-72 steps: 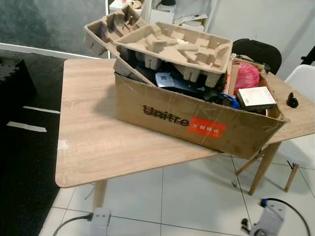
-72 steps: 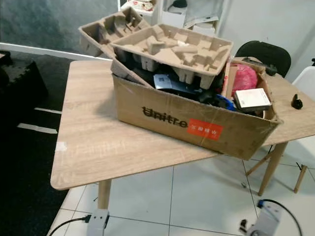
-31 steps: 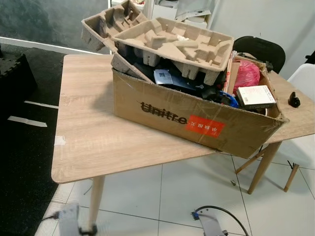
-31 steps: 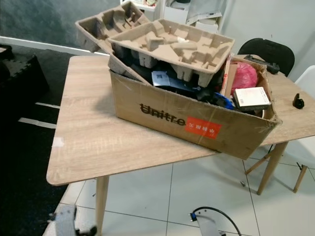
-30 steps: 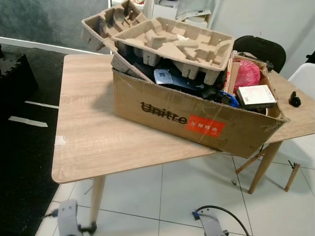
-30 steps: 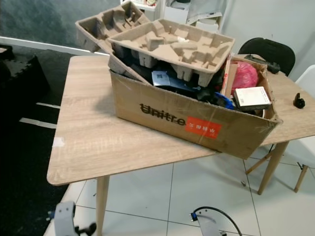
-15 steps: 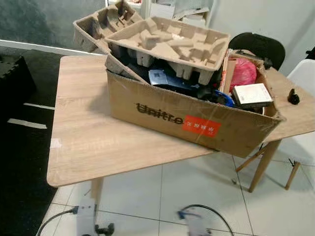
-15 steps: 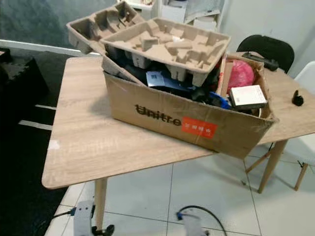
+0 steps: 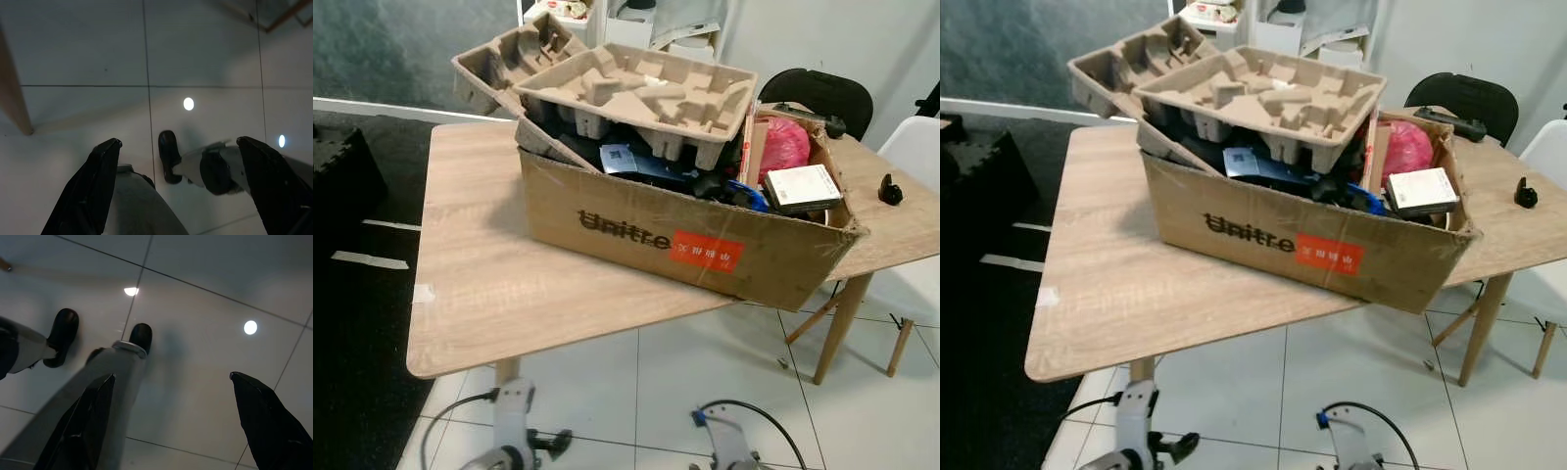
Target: Picking trash to rubbish bin
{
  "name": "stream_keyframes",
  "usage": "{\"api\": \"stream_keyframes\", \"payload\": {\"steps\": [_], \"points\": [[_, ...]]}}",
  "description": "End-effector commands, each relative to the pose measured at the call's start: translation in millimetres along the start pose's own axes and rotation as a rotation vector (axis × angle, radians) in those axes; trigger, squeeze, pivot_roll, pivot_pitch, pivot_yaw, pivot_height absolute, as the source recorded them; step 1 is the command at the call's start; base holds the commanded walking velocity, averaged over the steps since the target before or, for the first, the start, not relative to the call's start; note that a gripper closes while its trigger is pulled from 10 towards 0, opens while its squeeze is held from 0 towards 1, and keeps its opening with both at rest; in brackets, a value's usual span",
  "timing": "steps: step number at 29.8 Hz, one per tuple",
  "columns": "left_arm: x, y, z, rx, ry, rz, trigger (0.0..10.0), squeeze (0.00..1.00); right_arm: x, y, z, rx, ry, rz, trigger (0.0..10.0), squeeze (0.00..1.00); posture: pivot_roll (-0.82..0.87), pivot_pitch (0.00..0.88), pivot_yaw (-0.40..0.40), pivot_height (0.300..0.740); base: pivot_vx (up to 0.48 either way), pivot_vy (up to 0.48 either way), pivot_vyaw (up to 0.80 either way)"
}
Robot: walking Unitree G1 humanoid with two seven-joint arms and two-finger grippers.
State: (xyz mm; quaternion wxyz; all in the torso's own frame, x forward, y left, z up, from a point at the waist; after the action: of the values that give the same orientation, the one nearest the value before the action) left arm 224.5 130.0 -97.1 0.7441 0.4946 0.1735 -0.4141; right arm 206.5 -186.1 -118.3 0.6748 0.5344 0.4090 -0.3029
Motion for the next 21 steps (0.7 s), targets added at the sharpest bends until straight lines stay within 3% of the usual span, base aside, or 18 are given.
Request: {"api": "stream_keyframes", "payload": {"steps": [1,7,21], "points": [[2.4,-7,5.3,0.007,-0.007,-0.037,10.0,0.0,-1.5,-11,5.5,0.025,-0.016,-0.026,10.0,0.0,0.03,0.035,-0.071,0.74,0.0,0.0,0.0],[1.7,-8,2.5,0.029,0.011,-0.049,10.0,0.0,-2.3,-16,7.0,-0.008,-0.015,-0.041,10.0,0.0,0.05,0.039,-0.063,0.74,0.0,0.0,0.0],[-11.0,-18,-22.6,0.014,0.128,-0.059,10.0,0.0,1.6,-5,-23.9,-0.123,0.072,-0.027,10.0,0.0,0.15,0.06,-0.068,0.74,0.0,0.0,0.0]]}}
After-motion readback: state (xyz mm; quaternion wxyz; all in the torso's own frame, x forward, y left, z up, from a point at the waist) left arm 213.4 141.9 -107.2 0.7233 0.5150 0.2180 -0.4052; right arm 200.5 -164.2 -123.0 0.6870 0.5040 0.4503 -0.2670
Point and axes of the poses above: a point about 5 cm out from each wrist's last joint towards the gripper, its own x axis pointing out of the wrist towards the gripper, its own y axis along the axis of the wrist's last joint, z = x × y, the point moved 4 cm from there along x, pointing out of the wrist towards the gripper, and after that the axes turned 4 degrees about -x, right-handed, at the moved point
